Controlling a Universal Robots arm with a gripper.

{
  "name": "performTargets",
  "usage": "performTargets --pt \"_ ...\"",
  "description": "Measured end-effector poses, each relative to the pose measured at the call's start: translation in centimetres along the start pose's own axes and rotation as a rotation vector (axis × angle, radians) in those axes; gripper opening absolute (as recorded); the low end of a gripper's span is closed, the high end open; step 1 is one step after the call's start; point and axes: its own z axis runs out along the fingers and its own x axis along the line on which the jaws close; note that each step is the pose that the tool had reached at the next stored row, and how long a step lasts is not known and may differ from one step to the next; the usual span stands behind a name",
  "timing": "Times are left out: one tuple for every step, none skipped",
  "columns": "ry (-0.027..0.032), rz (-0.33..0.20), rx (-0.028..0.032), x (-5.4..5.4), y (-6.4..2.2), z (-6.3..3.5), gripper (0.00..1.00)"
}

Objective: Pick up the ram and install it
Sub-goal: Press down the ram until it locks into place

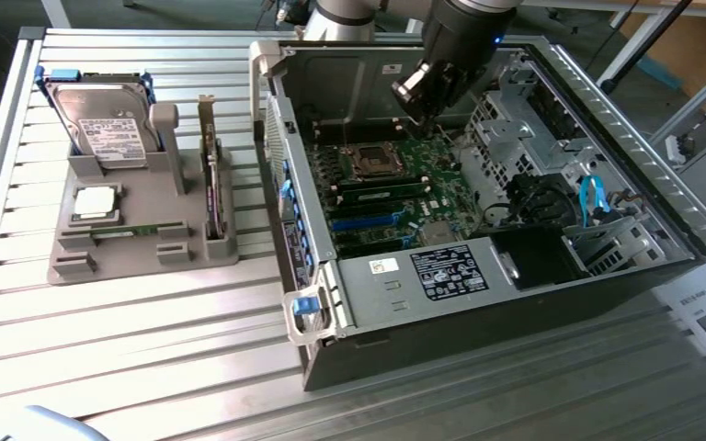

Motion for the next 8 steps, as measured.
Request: performTargets --pt "-0.0003 0.016 0.0005 0.0 0.0 0.0 0.1" --pt "-0.0007 0.032 0.001 0.0 0.0 0.0 0.1" --pt "-0.001 0.046 0.0015 0.0 0.0 0.0 0.1" --pt "-0.0014 0.062 0.0019 0.0 0.0 0.0 0.1" --pt "-0.0017 0.078 0.0025 0.0 0.0 0.0 0.1" --pt "-0.002 0.093 0.0029 0.0 0.0 0.0 0.1" --pt "-0.0024 0.108 0.0034 0.0 0.0 0.0 0.1" --pt "-0.0031 0.14 0.0044 0.0 0.0 0.0 0.1"
